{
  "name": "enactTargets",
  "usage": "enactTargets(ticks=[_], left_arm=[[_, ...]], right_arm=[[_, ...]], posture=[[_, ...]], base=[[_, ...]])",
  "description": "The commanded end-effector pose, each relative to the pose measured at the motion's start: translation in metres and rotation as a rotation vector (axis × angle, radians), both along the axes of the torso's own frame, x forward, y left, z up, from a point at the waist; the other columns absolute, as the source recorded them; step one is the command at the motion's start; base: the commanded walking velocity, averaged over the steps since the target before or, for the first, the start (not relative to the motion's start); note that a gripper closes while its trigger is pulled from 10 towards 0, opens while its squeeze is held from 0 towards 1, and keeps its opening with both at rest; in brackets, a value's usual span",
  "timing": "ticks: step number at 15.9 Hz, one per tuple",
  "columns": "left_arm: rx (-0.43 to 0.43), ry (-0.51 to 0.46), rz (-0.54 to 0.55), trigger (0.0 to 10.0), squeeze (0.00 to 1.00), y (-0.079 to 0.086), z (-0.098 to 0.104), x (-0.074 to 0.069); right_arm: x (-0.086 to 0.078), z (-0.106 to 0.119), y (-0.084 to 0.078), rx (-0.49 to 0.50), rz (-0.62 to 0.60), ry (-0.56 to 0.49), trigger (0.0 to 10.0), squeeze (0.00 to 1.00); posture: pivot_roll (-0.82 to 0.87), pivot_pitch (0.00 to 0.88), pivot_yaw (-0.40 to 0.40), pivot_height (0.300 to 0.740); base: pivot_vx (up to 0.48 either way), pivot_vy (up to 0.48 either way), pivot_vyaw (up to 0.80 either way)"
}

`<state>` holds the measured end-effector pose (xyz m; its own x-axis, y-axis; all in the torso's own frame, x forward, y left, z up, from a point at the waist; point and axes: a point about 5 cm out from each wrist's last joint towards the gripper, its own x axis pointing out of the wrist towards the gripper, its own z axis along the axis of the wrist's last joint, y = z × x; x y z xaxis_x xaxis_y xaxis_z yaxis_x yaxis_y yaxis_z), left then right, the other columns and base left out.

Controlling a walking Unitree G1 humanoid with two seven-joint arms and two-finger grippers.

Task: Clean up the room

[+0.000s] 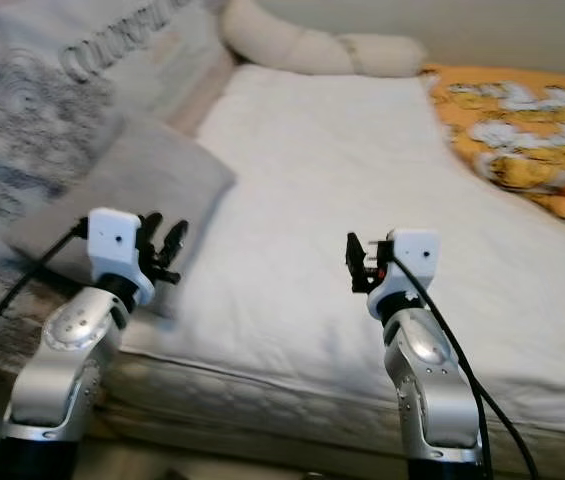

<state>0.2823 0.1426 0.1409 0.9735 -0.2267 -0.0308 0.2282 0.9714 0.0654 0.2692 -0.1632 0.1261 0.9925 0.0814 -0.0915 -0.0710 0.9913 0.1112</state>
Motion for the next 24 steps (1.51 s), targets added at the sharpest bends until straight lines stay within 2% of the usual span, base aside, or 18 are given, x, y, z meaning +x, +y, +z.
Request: enactTargets(ticks=[1, 2, 6, 9, 13, 22, 24], left_arm=[[0.01, 0.011, 0.015, 10.0, 0.0, 0.004, -0.001, -0.001], [0.008, 0.011, 0.013, 10.0, 0.0, 0.002, -0.001, -0.001], [0.021, 0.024, 0.009, 10.0, 0.0, 0.001, -0.005, -0.002], [0.03, 0.022, 0.011, 10.0, 0.0, 0.002, -0.005, -0.001], [0.035, 0.03, 0.004, 10.0, 0.0, 0.0, -0.009, -0.002], [0.046, 0.034, 0.003, 10.0, 0.0, -0.001, -0.012, -0.004], [0.036, 0.043, 0.034, 10.0, 0.0, 0.003, -0.012, -0.002]], right_arm=[[0.003, 0.008, 0.003, -0.031, 0.011, -0.037, 10.0, 0.0], [0.003, 0.007, 0.0, -0.088, -0.008, -0.032, 10.0, 0.0], [0.001, 0.002, -0.004, -0.11, -0.007, 0.02, 10.0, 0.0], [-0.002, -0.008, -0.003, -0.196, -0.013, 0.064, 10.0, 0.0], [-0.004, -0.008, -0.003, -0.159, -0.015, 0.066, 10.0, 0.0], [-0.002, -0.006, -0.001, -0.158, 0.012, 0.059, 10.0, 0.0], [0.0, -0.007, 0.004, -0.147, 0.036, 0.061, 10.0, 0.0]], posture=[[-0.02, 0.0, 0.007, 0.74], [-0.02, 0.0, 0.006, 0.74], [-0.03, 0.0, 0.009, 0.74], [-0.04, 0.0, 0.011, 0.74], [-0.04, 0.0, 0.015, 0.74], [-0.04, 0.0, 0.007, 0.74], [-0.03, 0.0, 0.006, 0.74]], base=[[0.0, -0.461, 0.0], [0.0, -0.461, 0.0], [0.0, -0.458, 0.0], [0.0, -0.458, 0.0], [0.0, -0.458, 0.0], [0.0, -0.448, 0.0], [0.0, 0.0, 0.0]])
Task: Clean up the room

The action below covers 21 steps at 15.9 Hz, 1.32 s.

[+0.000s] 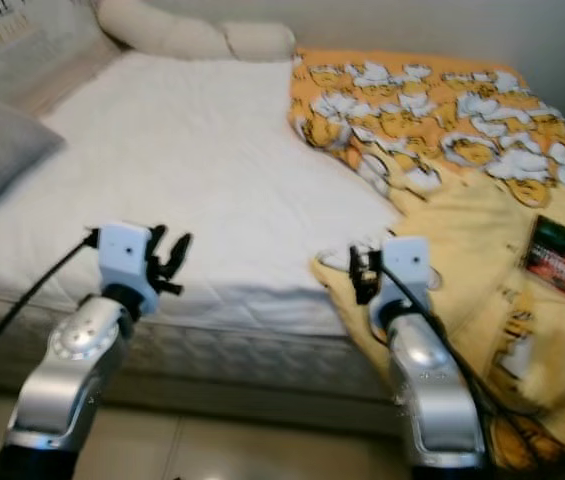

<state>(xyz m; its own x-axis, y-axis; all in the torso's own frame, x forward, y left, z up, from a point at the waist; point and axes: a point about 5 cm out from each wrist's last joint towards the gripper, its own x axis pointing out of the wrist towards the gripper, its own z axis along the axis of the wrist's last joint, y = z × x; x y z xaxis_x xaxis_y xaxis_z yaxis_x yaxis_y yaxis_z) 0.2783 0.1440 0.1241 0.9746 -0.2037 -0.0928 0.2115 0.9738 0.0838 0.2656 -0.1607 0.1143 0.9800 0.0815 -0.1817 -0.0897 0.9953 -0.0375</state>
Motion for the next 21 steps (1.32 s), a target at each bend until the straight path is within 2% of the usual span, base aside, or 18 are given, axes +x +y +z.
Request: enactTargets(ticks=[1, 4, 5, 15, 19, 21], left_arm=[[0.017, -0.022, 0.015, 10.0, 0.0, 0.003, 0.006, 0.003], [0.025, -0.029, 0.009, 10.0, 0.0, 0.005, 0.006, 0.003], [-0.002, -0.037, -0.003, 10.0, 0.0, 0.005, 0.009, 0.003], [-0.004, -0.036, -0.022, 10.0, 0.0, 0.005, 0.01, 0.004], [-0.058, -0.034, -0.013, 10.0, 0.0, 0.004, 0.01, 0.004], [-0.044, -0.033, -0.007, 10.0, 0.0, 0.004, 0.009, 0.004]], right_arm=[[0.003, 0.006, 0.005, 0.016, 0.037, -0.021, 10.0, 0.0], [0.004, 0.007, 0.008, 0.019, 0.057, -0.027, 10.0, 0.0], [0.005, 0.008, 0.012, 0.031, 0.08, -0.032, 10.0, 0.0], [0.014, 0.008, 0.017, 0.027, 0.1, -0.027, 10.0, 0.0], [0.014, 0.007, 0.016, 0.033, 0.091, -0.022, 10.0, 0.0], [0.014, 0.007, 0.016, 0.031, 0.094, -0.027, 10.0, 0.0]], posture=[[-0.03, 0.0, 0.008, 0.74], [-0.03, 0.0, 0.01, 0.74], [-0.03, 0.0, 0.013, 0.74], [-0.01, 0.0, 0.002, 0.74], [-0.01, 0.0, 0.003, 0.74], [-0.01, 0.0, 0.004, 0.74]], base=[[0.0, 0.0, 0.0], [0.0, 0.0, 0.0], [0.0, 0.0, 0.0], [0.349, 0.0, 0.0], [0.091, 0.0, -0.74], [0.0, 0.0, 0.0]])
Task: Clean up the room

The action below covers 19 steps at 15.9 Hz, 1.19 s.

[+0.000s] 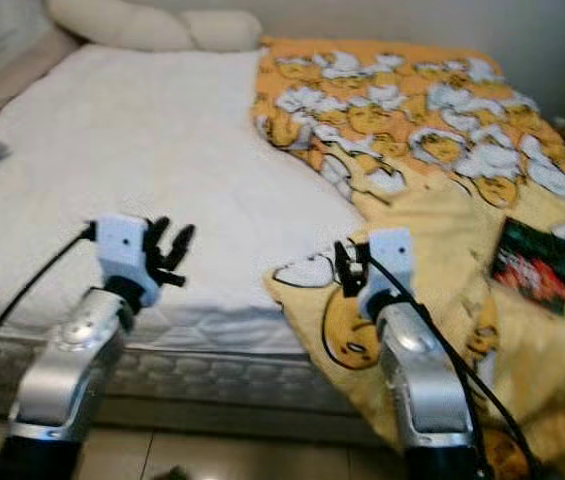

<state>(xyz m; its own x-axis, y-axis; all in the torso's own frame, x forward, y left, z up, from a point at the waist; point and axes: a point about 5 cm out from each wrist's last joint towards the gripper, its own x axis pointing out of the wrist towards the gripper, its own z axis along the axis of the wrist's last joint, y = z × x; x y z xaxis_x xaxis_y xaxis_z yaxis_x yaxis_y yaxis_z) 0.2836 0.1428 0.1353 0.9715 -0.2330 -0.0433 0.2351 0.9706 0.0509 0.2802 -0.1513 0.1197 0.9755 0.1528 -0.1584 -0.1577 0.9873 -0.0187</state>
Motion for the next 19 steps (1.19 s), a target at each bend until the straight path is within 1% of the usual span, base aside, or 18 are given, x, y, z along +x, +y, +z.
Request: enactTargets(ticks=[1, 2, 3, 5, 10, 13, 15, 16, 17, 18, 19], left_arm=[[0.012, 0.005, 0.024, 10.0, 0.0, 0.006, -0.002, -0.001], [0.009, 0.004, 0.03, 10.0, 0.0, 0.006, -0.001, -0.001], [0.005, 0.004, 0.04, 10.0, 0.0, 0.006, -0.001, -0.001], [0.003, 0.005, 0.042, 10.0, 0.0, 0.005, -0.001, 0.0], [0.007, 0.012, 0.056, 10.0, 0.0, 0.005, -0.003, -0.001], [0.013, 0.014, 0.055, 10.0, 0.0, 0.005, -0.003, -0.001], [0.011, 0.017, 0.057, 10.0, 0.0, 0.004, -0.003, -0.001], [0.005, 0.027, 0.065, 10.0, 0.0, 0.005, -0.004, -0.001], [-0.005, 0.04, 0.069, 10.0, 0.0, 0.005, -0.005, -0.001], [-0.03, 0.057, 0.067, 10.0, 0.0, 0.004, -0.006, -0.001], [-0.055, 0.064, 0.063, 10.0, 1.0, 0.004, -0.005, -0.001]], right_arm=[[-0.001, 0.002, 0.007, 0.005, 0.031, -0.013, 10.0, 0.0], [0.0, 0.002, 0.007, 0.003, 0.033, -0.016, 10.0, 0.0], [0.0, 0.003, 0.007, -0.008, 0.027, -0.02, 10.0, 0.0], [0.001, 0.002, 0.006, -0.03, 0.019, -0.02, 10.0, 0.0], [0.002, 0.0, 0.001, -0.015, -0.004, 0.0, 10.0, 0.0], [0.002, 0.001, -0.001, -0.057, 0.005, -0.013, 10.0, 0.0], [0.002, 0.0, -0.002, -0.058, 0.005, -0.011, 10.0, 0.0], [0.002, 0.0, -0.003, -0.066, 0.007, -0.009, 10.0, 0.22], [0.003, 0.0, -0.003, -0.067, 0.006, -0.009, 10.0, 0.23], [0.003, 0.0, -0.003, -0.058, 0.002, -0.008, 10.0, 0.29], [0.004, 0.0, -0.003, -0.054, 0.003, -0.01, 10.0, 0.64]], posture=[[-0.01, 0.0, 0.004, 0.74], [-0.02, 0.0, 0.004, 0.74], [-0.02, 0.0, 0.004, 0.74], [-0.02, 0.0, 0.002, 0.74], [-0.02, 0.0, -0.003, 0.74], [-0.02, 0.0, -0.002, 0.74], [-0.02, 0.0, -0.001, 0.74], [-0.02, 0.0, -0.001, 0.74], [-0.02, 0.0, 0.0, 0.74], [-0.02, 0.0, 0.0, 0.74], [-0.02, 0.0, 0.001, 0.74]], base=[[0.0, 0.0, 0.0], [0.0, 0.0, 0.0], [0.0, -0.42, 0.0], [0.0, -0.48, 0.0], [0.0, -0.48, 0.0], [0.0, -0.48, 0.0], [0.0, -0.48, 0.0], [0.0, -0.48, 0.8], [0.0, -0.48, 0.8], [0.0, -0.48, 0.8], [0.0, -0.412, 0.8]])
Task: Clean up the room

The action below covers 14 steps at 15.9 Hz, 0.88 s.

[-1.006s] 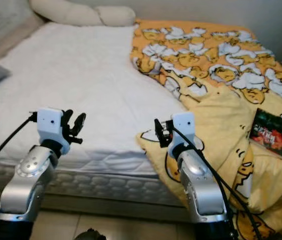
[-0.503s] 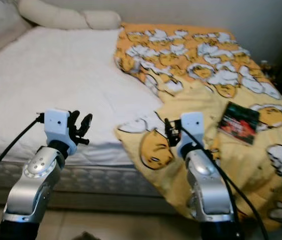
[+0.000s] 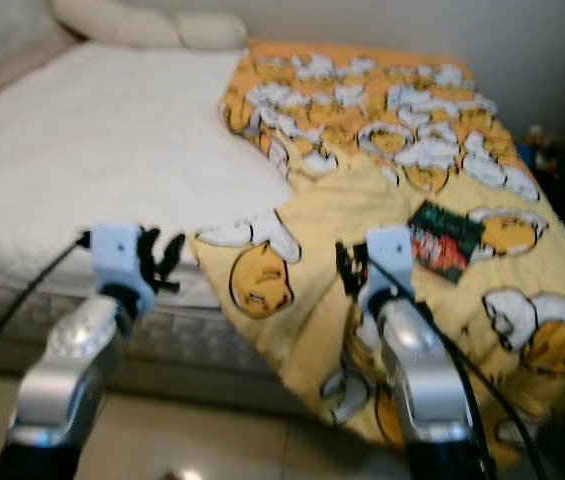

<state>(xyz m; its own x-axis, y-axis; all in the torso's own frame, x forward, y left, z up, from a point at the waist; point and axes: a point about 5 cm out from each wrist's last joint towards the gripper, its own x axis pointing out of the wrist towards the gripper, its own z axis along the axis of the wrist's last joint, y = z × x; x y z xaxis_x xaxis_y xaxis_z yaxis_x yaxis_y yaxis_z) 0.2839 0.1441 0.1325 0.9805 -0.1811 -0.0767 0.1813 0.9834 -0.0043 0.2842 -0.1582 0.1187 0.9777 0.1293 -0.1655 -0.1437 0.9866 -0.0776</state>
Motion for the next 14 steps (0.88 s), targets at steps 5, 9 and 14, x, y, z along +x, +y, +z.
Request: enactTargets(ticks=[5, 9, 14], left_arm=[[0.003, 0.019, 0.006, 10.0, 1.0, 0.0025, -0.0011, -0.0007], [0.007, 0.021, 0.008, 10.0, 1.0, 0.0039, -0.0009, -0.0007], [0.018, 0.019, 0.009, 10.0, 1.0, 0.0046, -0.0003, -0.0012]], right_arm=[[0.0008, 0.001, 0.0039, 0.023, 0.028, -0.005, 10.0, 1.0], [0.002, 0.0011, 0.0067, 0.032, 0.045, -0.006, 10.0, 1.0], [0.0002, -0.0027, 0.0112, 0.03, 0.058, 0.011, 10.0, 0.0]], posture=[[-0.02, 0.0, -0.001, 0.74], [-0.02, 0.0, 0.0, 0.74], [-0.02, 0.0, 0.002, 0.74]], base=[[0.0, -0.349, 0.8], [0.0, -0.322, 0.8], [0.0, -0.319, 0.48]])
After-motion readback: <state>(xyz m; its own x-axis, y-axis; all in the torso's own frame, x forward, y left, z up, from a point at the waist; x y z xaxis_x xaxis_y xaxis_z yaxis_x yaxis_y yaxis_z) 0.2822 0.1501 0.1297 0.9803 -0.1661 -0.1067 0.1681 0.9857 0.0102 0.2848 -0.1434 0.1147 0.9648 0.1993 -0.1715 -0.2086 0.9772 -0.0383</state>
